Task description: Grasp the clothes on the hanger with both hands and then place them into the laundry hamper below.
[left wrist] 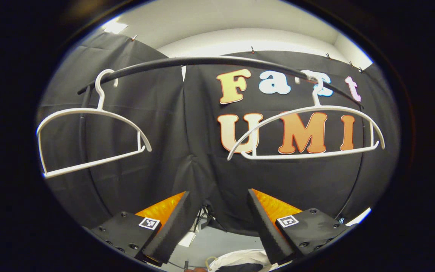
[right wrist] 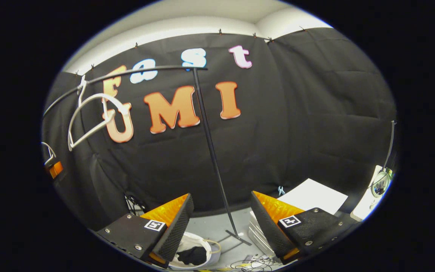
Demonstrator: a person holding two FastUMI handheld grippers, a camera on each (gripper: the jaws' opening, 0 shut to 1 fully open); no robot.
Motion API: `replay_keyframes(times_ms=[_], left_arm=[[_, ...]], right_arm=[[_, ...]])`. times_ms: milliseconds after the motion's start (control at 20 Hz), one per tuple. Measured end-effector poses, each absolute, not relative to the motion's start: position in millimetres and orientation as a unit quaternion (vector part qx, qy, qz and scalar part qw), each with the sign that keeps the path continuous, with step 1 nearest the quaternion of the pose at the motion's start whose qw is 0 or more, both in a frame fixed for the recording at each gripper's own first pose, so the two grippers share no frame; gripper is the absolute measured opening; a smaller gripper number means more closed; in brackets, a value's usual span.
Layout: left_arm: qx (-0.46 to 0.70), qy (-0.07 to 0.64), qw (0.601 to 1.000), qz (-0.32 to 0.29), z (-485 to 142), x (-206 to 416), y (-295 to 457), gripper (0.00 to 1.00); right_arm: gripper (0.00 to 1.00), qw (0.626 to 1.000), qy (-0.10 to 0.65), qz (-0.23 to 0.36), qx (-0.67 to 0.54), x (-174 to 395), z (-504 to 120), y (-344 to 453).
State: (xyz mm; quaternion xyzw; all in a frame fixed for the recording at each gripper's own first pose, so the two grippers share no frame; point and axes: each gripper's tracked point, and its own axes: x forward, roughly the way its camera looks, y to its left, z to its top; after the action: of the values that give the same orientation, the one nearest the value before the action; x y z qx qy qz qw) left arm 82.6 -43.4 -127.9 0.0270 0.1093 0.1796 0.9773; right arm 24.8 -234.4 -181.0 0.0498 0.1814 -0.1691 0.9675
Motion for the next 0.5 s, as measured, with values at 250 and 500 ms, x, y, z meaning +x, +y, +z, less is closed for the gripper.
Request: replay_keyframes(times_ms=[250, 500], left_arm=[[0.055, 0.068, 0.984, 0.153, -92, 100, -46, 0.98], [0.025, 0.082, 0.991, 0.105, -104, 72, -52, 0.98]], right_arm=[[0.94, 0.975, 0.132, -0.175, 0.043, 10, -133, -217], [0.94, 0.981, 0.099, -0.166, 0.003, -13, -98, -171]])
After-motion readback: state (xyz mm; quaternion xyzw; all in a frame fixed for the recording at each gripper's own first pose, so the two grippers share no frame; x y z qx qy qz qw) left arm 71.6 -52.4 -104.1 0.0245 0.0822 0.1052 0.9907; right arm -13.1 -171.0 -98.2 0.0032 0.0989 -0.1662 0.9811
